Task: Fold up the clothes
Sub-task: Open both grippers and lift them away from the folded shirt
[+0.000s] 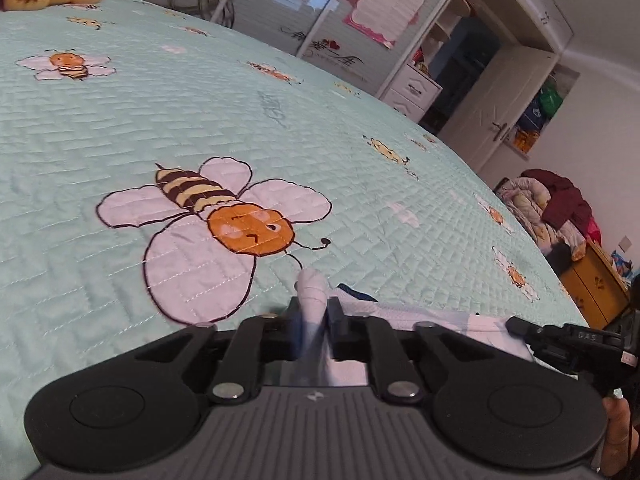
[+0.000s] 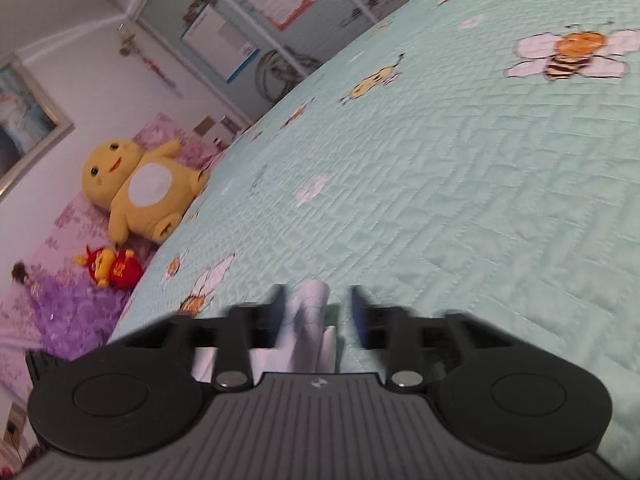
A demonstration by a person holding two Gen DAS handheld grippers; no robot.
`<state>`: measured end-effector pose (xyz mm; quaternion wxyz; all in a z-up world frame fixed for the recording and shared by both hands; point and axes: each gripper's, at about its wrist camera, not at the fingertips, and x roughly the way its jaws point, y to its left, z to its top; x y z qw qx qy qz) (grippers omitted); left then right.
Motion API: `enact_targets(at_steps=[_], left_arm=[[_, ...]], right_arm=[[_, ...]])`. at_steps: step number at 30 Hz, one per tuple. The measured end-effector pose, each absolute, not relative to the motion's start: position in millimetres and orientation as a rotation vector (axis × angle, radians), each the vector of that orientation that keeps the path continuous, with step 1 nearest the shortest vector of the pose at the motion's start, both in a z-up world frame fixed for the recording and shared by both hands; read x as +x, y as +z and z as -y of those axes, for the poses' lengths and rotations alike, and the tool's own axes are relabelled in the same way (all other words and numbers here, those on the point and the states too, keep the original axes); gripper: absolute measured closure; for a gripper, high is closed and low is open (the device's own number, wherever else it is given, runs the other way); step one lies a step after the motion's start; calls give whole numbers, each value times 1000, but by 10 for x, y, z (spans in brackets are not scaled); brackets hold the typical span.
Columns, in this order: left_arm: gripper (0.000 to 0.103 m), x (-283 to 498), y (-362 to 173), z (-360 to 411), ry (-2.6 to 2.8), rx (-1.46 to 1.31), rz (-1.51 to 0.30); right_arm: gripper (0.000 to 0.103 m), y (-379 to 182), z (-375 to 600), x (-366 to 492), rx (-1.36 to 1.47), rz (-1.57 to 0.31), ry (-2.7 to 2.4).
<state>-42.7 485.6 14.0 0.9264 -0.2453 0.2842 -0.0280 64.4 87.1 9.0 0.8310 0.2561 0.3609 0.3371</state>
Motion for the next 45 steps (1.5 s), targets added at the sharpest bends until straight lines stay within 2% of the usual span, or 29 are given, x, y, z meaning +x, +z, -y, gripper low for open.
enact_targets(at_steps=[4, 9, 10, 12, 13, 14, 15, 16, 18, 21, 25, 26, 27, 28, 29, 30, 32, 35, 38, 41, 43, 45], left_arm=[[100, -337, 227, -4844, -73, -479, -524], [97, -151, 119, -4764, -41, -419, -606], [93, -161, 114, -4762, -34, -419, -601], [76, -203, 150, -4773, -3, -425, -595], [57, -245, 182, -4787, 25, -429, -582], [45, -317, 225, -4811, 66, -427, -552], [42, -410, 280, -4835, 120, -415, -514], [42, -507, 342, -4856, 177, -402, -481], [44, -684, 455, -4879, 233, -405, -450], [44, -906, 547, -4708, 42, -411, -449], [45, -991, 322, -4371, -119, -323, -611], [50, -1011, 250, -4362, -115, -321, -615], [49, -1038, 188, -4373, -108, -329, -601], [48, -1050, 182, -4393, -105, -338, -599], [49, -1050, 221, -4411, -97, -349, -608], [50, -1062, 286, -4420, -78, -359, -616], [51, -1183, 455, -4395, -67, -357, -601], [50, -1471, 656, -4305, -105, -361, -607], [47, -1870, 653, -4127, -203, -380, -672], [45, -2213, 431, -3908, -242, -340, -743], [45, -2350, 272, -3810, -192, -282, -726], [45, -2409, 259, -3724, -174, -219, -694]], right_arm=[[102, 117, -848, 637, 539, -719, 690], [102, 17, -865, 686, 541, -744, 650], [102, -1, -874, 693, 541, -753, 648], [100, 3, -850, 689, 553, -749, 640], [98, 7, -835, 686, 559, -746, 635], [95, 20, -808, 665, 564, -739, 623], [92, 52, -773, 610, 562, -721, 601], [88, 91, -736, 546, 558, -700, 576], [88, 196, -682, 370, 543, -649, 553], [88, 367, -669, 62, 522, -618, 611], [88, 299, -803, -185, 565, -737, 755], [88, 235, -836, -200, 560, -774, 758], [89, 145, -859, -181, 556, -822, 735], [98, 45, -843, -147, 579, -855, 716], [103, 9, -803, -136, 609, -864, 705], [103, 0, -760, -135, 638, -867, 694], [94, 148, -703, -263, 626, -844, 681], [88, 421, -613, -643, 592, -793, 718], [87, 572, -484, -1144, 603, -779, 780], [87, 462, -396, -1498, 636, -829, 791], [87, 329, -378, -1561, 618, -868, 746], [94, 196, -359, -1623, 599, -905, 702]])
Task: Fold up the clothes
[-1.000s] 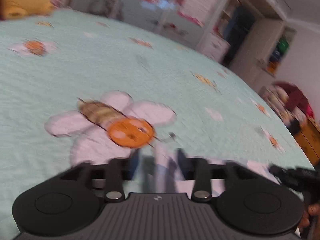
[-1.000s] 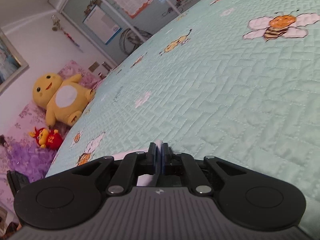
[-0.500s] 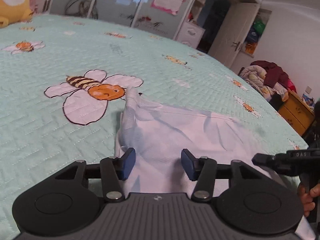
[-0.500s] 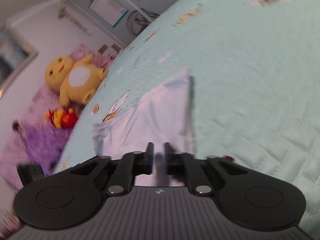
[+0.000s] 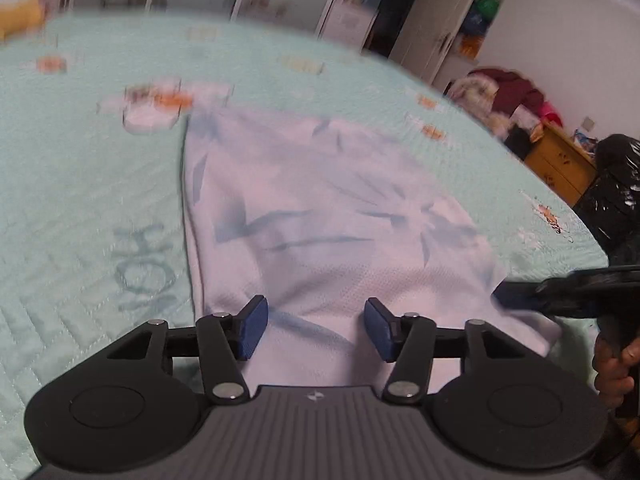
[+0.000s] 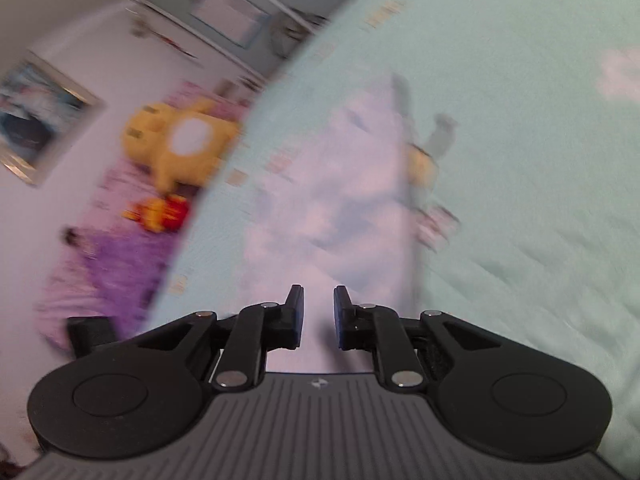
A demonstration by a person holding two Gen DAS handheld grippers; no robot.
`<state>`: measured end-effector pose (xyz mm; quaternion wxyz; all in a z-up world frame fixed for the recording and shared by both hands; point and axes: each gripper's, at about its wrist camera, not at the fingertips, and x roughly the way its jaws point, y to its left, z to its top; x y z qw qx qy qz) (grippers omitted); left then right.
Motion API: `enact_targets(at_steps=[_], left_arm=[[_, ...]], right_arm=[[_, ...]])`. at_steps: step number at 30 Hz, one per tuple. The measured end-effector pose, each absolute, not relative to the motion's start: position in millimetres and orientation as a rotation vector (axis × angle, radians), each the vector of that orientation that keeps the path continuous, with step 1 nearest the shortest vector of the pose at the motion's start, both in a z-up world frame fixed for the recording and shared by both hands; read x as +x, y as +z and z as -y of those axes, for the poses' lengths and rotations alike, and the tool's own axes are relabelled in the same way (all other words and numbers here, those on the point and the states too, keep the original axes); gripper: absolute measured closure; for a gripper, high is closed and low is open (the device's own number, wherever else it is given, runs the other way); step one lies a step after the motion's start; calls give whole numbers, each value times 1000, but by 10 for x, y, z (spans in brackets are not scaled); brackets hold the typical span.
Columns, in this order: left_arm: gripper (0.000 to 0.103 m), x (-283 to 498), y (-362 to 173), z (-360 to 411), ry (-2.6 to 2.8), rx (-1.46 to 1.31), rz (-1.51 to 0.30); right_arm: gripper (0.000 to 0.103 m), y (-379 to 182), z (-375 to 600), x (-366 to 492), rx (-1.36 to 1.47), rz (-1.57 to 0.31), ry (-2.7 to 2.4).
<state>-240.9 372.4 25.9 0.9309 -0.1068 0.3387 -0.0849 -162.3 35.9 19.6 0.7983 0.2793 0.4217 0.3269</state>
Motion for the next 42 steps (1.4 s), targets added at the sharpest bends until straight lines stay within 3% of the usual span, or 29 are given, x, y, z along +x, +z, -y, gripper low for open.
enact_targets(at_steps=[1, 6, 11, 14, 18, 27, 33, 36, 42], left_arm=[[46, -2417, 298, -3684, -151, -200, -696], [47, -2712, 623, -3553, -183, -215, -626], [45, -2909, 418, -3374, -173, -151, -670], [44, -2931, 284, -3320, -127, -136, -704], [45, -2976, 466, -3298, -103, -142, -699], [44, -3135, 354, -3350, -75, -163, -716], [43, -3258, 539, -3198, -135, -89, -643], [43, -3160, 367, -3210, -97, -119, -722], [42, -3183, 354, -3244, -69, -145, -733]], right_arm=[[103, 130, -350, -1655, 590, -924, 679], [86, 413, -291, -1958, 649, -849, 708], [85, 272, -393, -2162, 616, -919, 737], [96, 131, -397, -2197, 617, -952, 707], [87, 317, -378, -2298, 603, -915, 708], [90, 243, -458, -2367, 564, -981, 692], [86, 475, -341, -2463, 620, -893, 700], [78, 444, -227, -2398, 670, -891, 655], [81, 192, -64, -2356, 732, -938, 574]])
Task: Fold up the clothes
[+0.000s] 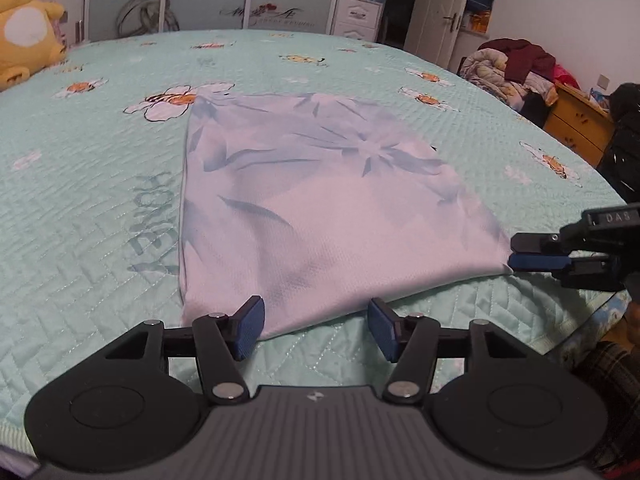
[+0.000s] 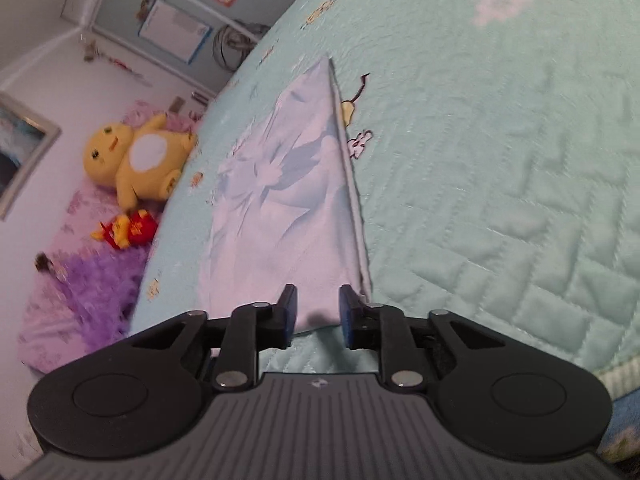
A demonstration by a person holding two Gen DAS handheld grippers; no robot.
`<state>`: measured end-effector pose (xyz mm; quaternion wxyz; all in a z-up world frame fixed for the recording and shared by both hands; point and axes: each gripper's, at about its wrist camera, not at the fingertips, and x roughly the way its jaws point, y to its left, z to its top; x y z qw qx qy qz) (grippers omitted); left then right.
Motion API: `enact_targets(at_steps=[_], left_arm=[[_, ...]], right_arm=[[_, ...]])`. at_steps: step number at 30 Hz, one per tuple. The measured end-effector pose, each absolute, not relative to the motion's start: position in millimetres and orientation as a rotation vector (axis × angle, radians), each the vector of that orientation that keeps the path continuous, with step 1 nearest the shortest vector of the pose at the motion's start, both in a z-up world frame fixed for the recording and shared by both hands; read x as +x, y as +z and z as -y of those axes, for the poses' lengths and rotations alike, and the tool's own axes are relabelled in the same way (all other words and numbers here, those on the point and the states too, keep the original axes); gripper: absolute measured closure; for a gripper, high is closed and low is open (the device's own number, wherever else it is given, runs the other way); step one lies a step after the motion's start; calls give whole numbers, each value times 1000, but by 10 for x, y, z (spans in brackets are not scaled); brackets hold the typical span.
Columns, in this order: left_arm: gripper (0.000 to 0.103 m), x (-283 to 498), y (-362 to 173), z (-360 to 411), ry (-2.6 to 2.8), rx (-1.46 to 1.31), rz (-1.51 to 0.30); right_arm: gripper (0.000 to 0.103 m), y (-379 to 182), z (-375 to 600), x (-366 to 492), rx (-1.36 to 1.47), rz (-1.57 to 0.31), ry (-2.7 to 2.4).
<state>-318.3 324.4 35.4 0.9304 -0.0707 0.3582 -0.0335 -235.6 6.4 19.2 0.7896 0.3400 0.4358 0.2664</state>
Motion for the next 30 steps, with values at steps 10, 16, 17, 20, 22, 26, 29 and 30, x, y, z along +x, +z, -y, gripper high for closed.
enact_targets(at_steps=[10, 16, 17, 20, 22, 26, 29, 30], left_arm=[[34, -3332, 310, -3373, -37, -195, -752], [34, -3339, 422, -3300, 19, -177, -811], [34, -3325, 417, -3275, 29, -167, -828], [32, -3294, 398, -3206, 57, -140, -868], [31, -3299, 403, -3184, 59, -133, -874], [28, -3317, 390, -3183, 54, -137, -884], [25, -3317, 373, -3173, 53, -139, -883], [24, -3315, 371, -3161, 53, -136, -883]], right_arm=[[74, 132, 96, -2407, 791, -926, 513], [71, 295, 65, -2526, 707, -890, 533], [71, 342, 18, -2547, 679, -879, 550], [71, 418, -154, -2573, 597, -882, 592], [67, 385, -242, -2571, 553, -915, 590], [64, 371, -313, -2598, 523, -951, 553], [64, 549, -408, -2598, 524, -907, 596], [64, 614, -455, -2588, 528, -887, 629]])
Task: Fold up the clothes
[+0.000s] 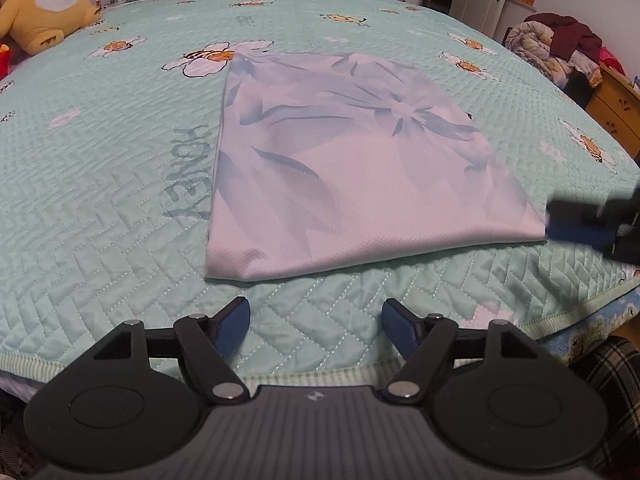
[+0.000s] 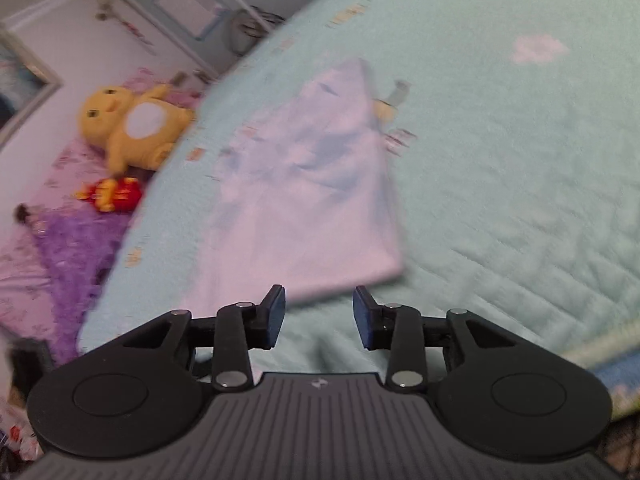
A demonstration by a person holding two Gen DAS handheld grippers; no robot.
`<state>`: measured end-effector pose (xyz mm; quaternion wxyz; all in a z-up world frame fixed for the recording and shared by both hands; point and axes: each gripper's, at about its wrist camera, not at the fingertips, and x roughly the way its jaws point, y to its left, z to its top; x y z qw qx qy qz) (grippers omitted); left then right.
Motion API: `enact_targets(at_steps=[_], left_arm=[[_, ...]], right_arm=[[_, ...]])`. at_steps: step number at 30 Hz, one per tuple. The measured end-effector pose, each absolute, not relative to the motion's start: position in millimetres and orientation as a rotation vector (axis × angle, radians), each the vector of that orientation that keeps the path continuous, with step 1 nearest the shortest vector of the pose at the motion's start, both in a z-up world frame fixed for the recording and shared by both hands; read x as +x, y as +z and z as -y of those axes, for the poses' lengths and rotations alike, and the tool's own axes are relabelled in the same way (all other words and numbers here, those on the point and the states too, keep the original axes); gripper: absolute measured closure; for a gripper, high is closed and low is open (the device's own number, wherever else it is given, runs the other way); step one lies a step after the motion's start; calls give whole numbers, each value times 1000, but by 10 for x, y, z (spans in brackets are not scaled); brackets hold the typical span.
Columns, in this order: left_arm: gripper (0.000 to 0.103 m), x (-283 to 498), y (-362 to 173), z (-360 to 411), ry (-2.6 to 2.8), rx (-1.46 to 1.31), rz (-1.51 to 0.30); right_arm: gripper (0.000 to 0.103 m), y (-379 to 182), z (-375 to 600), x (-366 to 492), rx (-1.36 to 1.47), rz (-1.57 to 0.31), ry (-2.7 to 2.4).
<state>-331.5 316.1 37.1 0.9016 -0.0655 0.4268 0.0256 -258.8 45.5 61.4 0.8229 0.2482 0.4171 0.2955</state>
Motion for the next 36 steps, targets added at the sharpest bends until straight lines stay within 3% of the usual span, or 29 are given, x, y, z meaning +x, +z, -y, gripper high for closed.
enact_targets(at_steps=[6, 11, 26, 32, 36], left_arm=[[19, -3308, 353, -3114, 54, -122, -881], [18, -3303, 346, -3108, 47, -116, -885], [14, -3212, 373, -3131, 53, -153, -911], [26, -3212, 512, -3341, 10, -345, -847], [27, -3199, 634, -3467, 3, -408, -748]], right_arm=[[67, 526, -744, -2353, 631, -928, 759], [80, 247, -845, -2305, 642, -1024, 706], [80, 184, -691, -2333, 698, -1006, 720], [78, 349, -593, -2375, 635, -917, 734], [78, 457, -563, -2365, 541, -849, 708]])
